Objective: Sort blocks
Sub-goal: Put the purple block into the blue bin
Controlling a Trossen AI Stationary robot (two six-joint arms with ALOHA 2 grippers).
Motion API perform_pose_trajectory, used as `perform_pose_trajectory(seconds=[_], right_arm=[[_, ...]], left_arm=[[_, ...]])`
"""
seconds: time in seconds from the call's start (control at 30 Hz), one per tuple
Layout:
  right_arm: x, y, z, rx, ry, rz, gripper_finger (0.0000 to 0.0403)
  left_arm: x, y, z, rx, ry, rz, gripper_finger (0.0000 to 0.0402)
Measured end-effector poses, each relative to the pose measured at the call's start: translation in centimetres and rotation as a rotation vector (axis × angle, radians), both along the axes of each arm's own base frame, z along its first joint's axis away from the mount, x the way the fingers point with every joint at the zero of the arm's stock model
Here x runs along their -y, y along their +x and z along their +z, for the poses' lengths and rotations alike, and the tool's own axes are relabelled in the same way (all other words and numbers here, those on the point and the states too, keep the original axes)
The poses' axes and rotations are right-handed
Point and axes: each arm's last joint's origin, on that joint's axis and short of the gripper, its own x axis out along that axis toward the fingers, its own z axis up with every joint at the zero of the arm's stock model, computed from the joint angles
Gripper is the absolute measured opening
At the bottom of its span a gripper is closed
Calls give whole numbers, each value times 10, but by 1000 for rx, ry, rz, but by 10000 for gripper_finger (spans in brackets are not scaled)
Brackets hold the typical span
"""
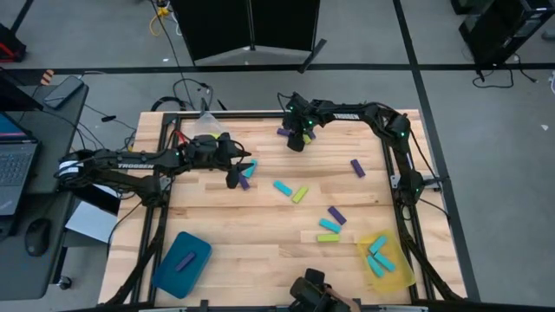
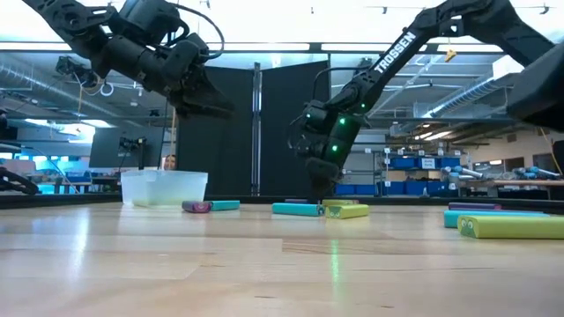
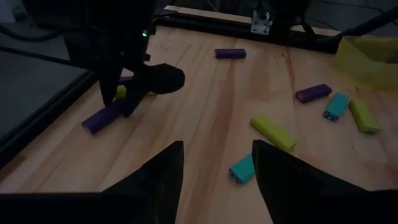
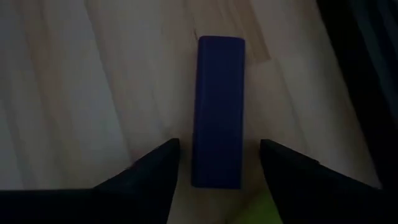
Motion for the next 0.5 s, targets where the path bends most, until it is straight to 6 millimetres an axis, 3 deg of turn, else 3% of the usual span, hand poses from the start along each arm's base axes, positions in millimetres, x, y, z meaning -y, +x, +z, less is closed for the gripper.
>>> perform_pose_trajectory(seconds=[0.2, 0.33, 0.5], right_arm=[[-1, 0, 0, -14, -5, 22, 117], [-5, 2, 2, -43, -57, 39, 111], [-18, 2, 22, -76, -119, 59, 111]], left_arm=[[0, 0, 0, 24, -88, 36, 198], [-2, 0, 1, 84, -269, 132, 198], [-3, 0, 1, 102, -332, 212, 198]])
